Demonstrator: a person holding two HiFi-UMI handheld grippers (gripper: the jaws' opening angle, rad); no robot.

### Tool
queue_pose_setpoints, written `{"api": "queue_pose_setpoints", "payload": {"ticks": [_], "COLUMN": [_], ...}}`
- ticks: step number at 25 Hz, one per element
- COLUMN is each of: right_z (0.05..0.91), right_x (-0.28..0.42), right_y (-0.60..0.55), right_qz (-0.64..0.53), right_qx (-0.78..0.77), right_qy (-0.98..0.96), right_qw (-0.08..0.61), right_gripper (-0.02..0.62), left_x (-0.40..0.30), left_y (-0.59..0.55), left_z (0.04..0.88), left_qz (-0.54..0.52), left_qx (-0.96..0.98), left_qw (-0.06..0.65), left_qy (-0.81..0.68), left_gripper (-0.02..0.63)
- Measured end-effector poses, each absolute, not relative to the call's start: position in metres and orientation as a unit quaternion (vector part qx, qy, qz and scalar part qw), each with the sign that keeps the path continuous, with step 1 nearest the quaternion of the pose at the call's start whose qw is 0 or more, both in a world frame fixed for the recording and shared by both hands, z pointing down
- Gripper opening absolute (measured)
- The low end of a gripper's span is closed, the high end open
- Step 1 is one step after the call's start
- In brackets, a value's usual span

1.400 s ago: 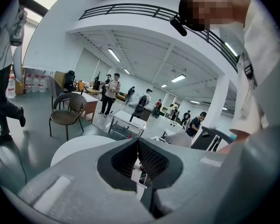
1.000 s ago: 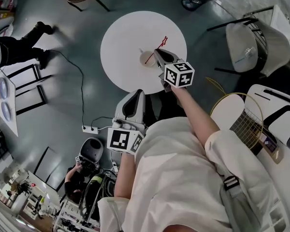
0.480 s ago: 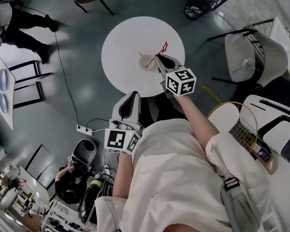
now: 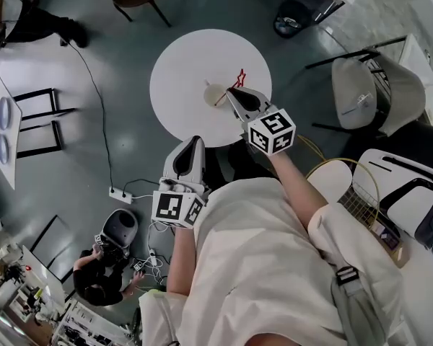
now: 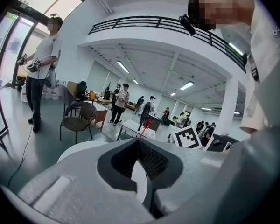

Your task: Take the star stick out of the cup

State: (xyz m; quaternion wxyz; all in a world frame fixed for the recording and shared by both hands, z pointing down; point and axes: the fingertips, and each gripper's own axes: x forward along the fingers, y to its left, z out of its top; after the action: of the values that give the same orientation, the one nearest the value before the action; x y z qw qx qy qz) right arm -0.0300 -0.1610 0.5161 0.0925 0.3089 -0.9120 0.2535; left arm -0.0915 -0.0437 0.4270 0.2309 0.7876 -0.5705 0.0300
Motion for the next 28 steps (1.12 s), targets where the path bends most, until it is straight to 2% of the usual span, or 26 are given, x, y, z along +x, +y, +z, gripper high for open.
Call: {"api": "queue_pose_setpoints", "payload": {"ticks": [17, 28], "right_z": [0.46, 0.441], "right_x": [-0.01, 0.013], "right_y": [-0.112, -0.094], "right_qz": [0.216, 0.183], "right_qx": [0.25, 0.226], "right_qy": [-0.941, -0.953], "right_qw": [0.072, 0.082], "right_gripper": [0.023, 0.023], "left_x": [-0.083, -0.07], "left_y": [-0.041, -0.044], "left_z": [0.43, 0.425], "left_qz": [0.015, 0.01], "left_qx": [0.786, 0.786], "left_qw": [0.222, 0.23], "left_qy": [-0.577, -0.574], "left_gripper": [0.011, 0.009]}}
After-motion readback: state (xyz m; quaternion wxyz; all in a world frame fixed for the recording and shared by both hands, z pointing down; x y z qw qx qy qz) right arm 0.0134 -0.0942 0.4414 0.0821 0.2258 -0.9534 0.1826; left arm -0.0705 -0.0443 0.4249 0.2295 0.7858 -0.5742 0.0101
